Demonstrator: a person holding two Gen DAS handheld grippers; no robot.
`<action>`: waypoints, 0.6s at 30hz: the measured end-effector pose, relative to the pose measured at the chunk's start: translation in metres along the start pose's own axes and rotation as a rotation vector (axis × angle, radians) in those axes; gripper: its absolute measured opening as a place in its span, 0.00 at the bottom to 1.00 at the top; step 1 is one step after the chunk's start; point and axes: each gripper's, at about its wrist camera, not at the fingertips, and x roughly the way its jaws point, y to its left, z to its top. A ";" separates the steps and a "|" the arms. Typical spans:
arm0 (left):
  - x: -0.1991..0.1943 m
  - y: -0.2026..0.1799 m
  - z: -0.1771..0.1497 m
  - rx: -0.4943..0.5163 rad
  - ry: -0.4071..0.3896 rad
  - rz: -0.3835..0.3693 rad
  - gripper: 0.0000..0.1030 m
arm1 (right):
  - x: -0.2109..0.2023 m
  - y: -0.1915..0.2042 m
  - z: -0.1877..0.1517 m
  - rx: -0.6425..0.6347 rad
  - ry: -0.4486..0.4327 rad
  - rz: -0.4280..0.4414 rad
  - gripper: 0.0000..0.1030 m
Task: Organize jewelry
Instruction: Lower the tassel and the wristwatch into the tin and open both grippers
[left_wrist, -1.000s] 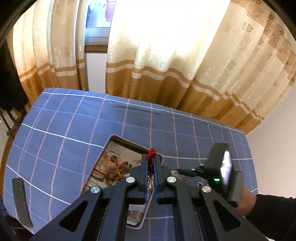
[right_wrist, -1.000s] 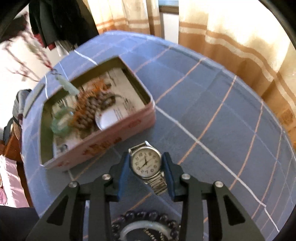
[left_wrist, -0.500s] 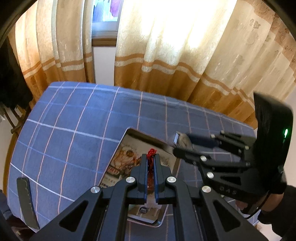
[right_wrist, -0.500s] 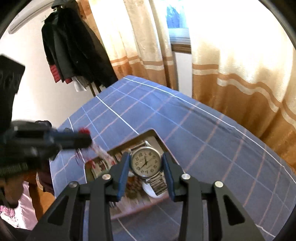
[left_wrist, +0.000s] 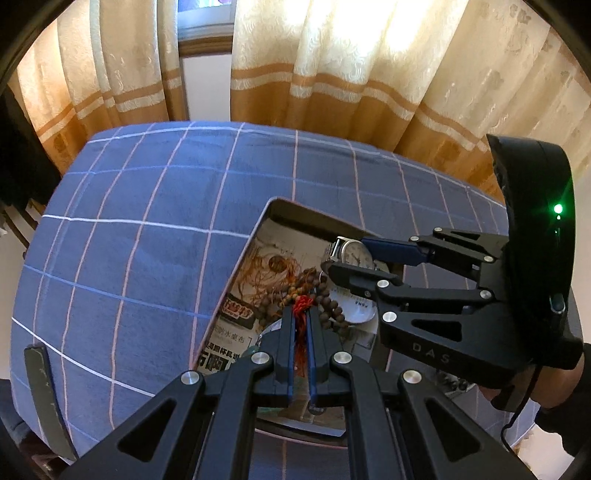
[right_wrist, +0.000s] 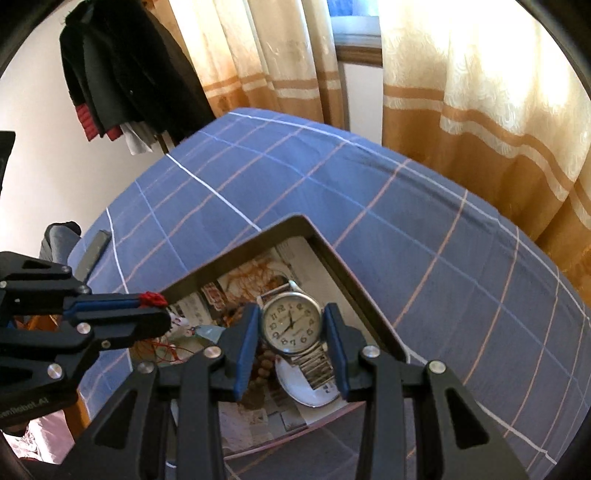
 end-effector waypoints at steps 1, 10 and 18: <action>0.002 0.000 -0.001 0.003 0.006 0.001 0.04 | 0.001 0.000 -0.001 0.001 0.004 -0.004 0.38; 0.016 0.002 -0.007 0.015 0.040 0.010 0.04 | 0.011 -0.004 -0.008 0.018 0.030 -0.016 0.38; 0.024 0.003 -0.014 0.023 0.060 0.016 0.04 | 0.013 -0.004 -0.010 0.015 0.040 -0.017 0.38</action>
